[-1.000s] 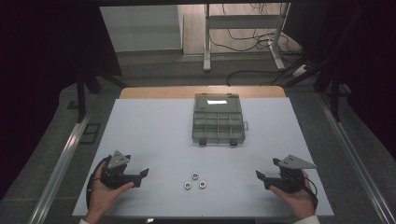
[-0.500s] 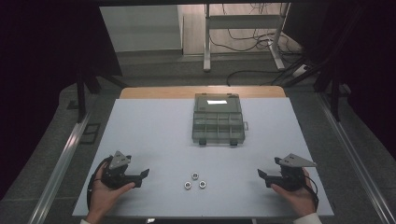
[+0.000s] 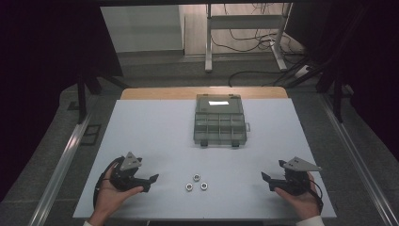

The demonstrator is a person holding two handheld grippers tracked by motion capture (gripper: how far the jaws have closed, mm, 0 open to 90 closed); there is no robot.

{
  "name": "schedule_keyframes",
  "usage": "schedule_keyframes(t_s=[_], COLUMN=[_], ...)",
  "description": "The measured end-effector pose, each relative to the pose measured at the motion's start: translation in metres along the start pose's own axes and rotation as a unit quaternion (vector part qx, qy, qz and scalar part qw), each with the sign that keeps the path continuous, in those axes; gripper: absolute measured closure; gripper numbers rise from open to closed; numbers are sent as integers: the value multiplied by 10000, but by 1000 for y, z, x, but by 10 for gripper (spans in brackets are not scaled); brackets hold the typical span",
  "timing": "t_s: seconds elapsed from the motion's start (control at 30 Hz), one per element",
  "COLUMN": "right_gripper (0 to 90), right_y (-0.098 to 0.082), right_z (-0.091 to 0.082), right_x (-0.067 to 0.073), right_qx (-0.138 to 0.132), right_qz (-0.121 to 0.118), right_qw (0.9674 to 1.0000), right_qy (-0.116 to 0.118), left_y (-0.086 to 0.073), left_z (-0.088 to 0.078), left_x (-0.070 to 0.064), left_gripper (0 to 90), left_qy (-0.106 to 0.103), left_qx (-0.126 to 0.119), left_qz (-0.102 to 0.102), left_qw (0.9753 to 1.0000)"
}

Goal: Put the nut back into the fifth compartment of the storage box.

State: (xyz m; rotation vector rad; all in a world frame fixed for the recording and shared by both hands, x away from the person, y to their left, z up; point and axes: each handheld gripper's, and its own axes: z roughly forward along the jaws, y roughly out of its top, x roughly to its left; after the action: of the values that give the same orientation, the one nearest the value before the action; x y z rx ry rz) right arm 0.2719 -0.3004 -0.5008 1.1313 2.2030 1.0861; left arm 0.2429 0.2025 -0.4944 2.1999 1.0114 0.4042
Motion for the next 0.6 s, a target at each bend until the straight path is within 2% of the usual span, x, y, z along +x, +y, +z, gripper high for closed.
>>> schedule_keyframes(t_s=[0.13,0.37,0.6], right_gripper=[170,170,170], right_y=[-1,-7,-8], right_z=[-2,-7,-7], right_x=[2,2,1], right_qx=[-11,47,75], right_qz=[-4,36,53], right_qw=[10000,10000,9999], right_qy=[-11,-60,-84], left_y=[13,31,49], left_z=[6,20,31], left_x=[-12,-25,-42], left_gripper=[143,143,154], left_qy=[-183,-481,-698], left_qx=[150,383,669], left_qz=[296,610,958], left_qw=[9993,9962,9907])
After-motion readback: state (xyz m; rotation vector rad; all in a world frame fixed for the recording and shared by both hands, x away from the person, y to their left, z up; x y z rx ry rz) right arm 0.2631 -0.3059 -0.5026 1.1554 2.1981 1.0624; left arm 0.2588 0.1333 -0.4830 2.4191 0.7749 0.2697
